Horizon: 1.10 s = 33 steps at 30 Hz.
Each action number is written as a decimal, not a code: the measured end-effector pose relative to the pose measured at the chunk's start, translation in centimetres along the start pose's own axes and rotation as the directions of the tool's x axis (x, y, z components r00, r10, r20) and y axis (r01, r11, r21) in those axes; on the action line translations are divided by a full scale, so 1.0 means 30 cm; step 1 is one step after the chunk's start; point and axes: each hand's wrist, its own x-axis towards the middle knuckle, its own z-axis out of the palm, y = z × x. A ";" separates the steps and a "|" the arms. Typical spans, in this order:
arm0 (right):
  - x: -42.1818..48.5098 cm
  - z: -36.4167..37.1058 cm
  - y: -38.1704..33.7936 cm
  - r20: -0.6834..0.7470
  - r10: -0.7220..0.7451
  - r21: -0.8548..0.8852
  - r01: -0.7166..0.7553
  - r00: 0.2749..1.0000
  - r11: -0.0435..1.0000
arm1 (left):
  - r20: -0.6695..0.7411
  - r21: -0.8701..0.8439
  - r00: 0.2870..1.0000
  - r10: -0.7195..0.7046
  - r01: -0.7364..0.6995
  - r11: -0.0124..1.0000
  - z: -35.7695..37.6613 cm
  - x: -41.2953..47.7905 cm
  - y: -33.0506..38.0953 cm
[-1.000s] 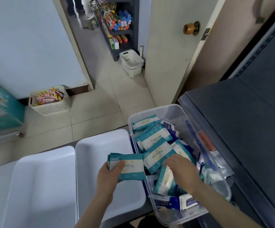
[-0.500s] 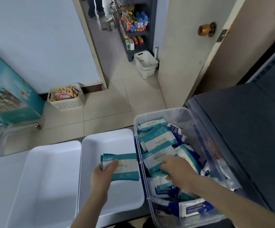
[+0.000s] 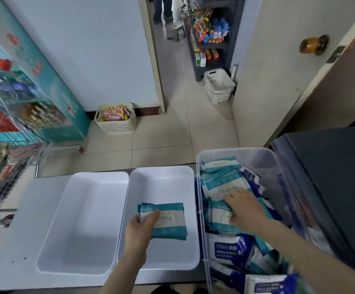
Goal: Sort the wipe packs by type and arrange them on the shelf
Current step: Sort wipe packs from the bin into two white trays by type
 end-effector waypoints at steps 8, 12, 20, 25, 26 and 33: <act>-0.077 -0.135 -0.086 -0.028 0.121 0.238 -0.111 0.992 0.965 | -0.014 0.009 1.000 0.011 -0.011 1.000 -0.060 0.056 0.027; -0.075 -0.230 -0.253 -0.015 0.108 0.374 -0.094 0.994 0.923 | 0.050 0.154 0.995 0.091 -0.098 0.983 -0.087 0.160 0.082; 0.141 -0.115 -0.544 0.124 -0.013 0.294 -0.024 0.992 0.955 | 0.281 0.538 0.931 0.231 -0.352 0.766 -0.029 0.409 0.176; 0.296 0.026 -0.584 0.111 0.057 0.230 -0.082 0.992 0.970 | 0.514 0.477 0.829 0.221 -0.490 0.730 0.016 0.533 0.191; 0.318 0.043 -0.588 0.118 0.074 0.229 -0.100 0.990 0.968 | 0.553 0.471 0.802 0.224 -0.523 0.710 0.018 0.556 0.186; 0.446 0.165 -0.594 -0.072 0.099 0.201 -0.083 0.992 0.976 | 0.716 0.488 0.629 0.304 -0.762 0.427 0.003 0.655 0.165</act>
